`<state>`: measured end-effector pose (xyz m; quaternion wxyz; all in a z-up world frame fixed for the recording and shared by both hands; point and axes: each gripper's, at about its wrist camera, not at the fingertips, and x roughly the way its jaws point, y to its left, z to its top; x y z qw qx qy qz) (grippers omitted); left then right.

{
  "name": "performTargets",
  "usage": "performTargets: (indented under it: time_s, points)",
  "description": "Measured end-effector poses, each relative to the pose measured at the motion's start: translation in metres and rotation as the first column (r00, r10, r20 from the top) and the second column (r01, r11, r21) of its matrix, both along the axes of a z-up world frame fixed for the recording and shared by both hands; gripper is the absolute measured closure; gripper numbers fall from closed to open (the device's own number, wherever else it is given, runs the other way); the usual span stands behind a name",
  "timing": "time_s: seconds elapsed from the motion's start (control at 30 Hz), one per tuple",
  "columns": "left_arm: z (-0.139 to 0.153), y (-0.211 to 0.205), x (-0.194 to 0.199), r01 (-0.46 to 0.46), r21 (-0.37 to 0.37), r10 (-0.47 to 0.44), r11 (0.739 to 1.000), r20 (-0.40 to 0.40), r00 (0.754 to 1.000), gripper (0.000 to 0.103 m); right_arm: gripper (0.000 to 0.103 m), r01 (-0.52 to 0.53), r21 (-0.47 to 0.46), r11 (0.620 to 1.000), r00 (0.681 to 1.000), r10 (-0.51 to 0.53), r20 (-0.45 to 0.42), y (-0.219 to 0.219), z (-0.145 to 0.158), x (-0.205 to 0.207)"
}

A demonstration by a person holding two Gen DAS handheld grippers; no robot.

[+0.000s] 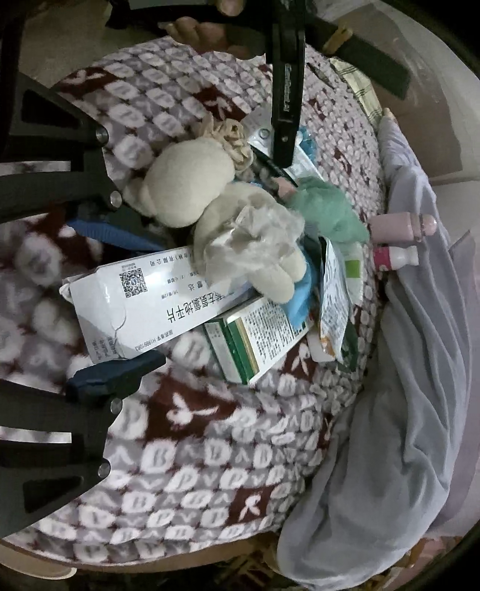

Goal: Collect trash
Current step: 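Grasp the white medicine box with the right tool while the left tool approaches a white tissue, then grasp the crumpled white tissue with the left tool while the right tool lifts the box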

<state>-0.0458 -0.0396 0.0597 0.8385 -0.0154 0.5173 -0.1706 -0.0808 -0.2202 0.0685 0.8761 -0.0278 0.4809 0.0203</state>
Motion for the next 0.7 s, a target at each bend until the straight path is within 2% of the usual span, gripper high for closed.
performTargets:
  time_s: [0.03,0.1,0.17,0.3,0.37,0.43,0.47,0.57,0.63,0.7]
  points:
    - [0.004,0.002,-0.004,0.004,-0.001,-0.004,1.000,0.006,1.000,0.057,0.051,0.000,0.003,1.000,1.000,0.000,-0.003,-0.002,0.003,-0.005]
    - [0.015,0.010,-0.015,0.012,-0.039,-0.012,0.999,0.004,1.000,0.090,0.051,-0.002,0.011,1.000,1.000,0.002,0.002,-0.009,0.011,-0.020]
    - [0.029,0.015,-0.026,0.040,-0.093,-0.041,0.995,-0.010,0.999,0.090,0.051,0.004,0.016,1.000,1.000,-0.004,0.013,-0.015,0.018,-0.033]
    - [0.045,0.010,-0.045,0.098,-0.098,-0.097,0.990,0.011,0.995,0.090,0.051,0.039,0.069,0.997,0.998,-0.042,0.042,-0.035,0.037,-0.064]
    - [0.046,0.006,-0.052,0.104,-0.061,-0.103,0.993,0.018,0.995,0.090,0.051,0.056,0.060,0.997,0.996,-0.060,0.068,-0.042,0.047,-0.082]
    - [0.045,0.007,-0.054,0.035,0.002,-0.035,0.999,0.046,0.998,0.089,0.051,0.074,0.039,0.996,0.994,-0.077,0.073,-0.046,0.051,-0.092]
    - [0.042,0.010,-0.053,0.014,0.004,-0.014,1.000,0.037,0.999,0.089,0.051,0.084,0.035,0.996,0.994,-0.087,0.073,-0.049,0.052,-0.096]
    - [0.030,0.022,-0.043,-0.045,-0.058,0.044,0.997,-0.014,0.999,0.075,0.051,0.109,0.046,0.993,0.991,-0.112,0.073,-0.055,0.052,-0.102]
    - [0.023,0.028,-0.038,-0.080,-0.068,0.079,0.994,-0.021,0.997,0.056,0.051,0.113,0.054,0.992,0.991,-0.116,0.068,-0.057,0.048,-0.103]
    - [0.018,0.028,-0.032,-0.090,-0.074,0.089,0.993,-0.020,0.996,0.052,0.051,0.111,0.060,0.992,0.992,-0.114,0.056,-0.056,0.042,-0.101]
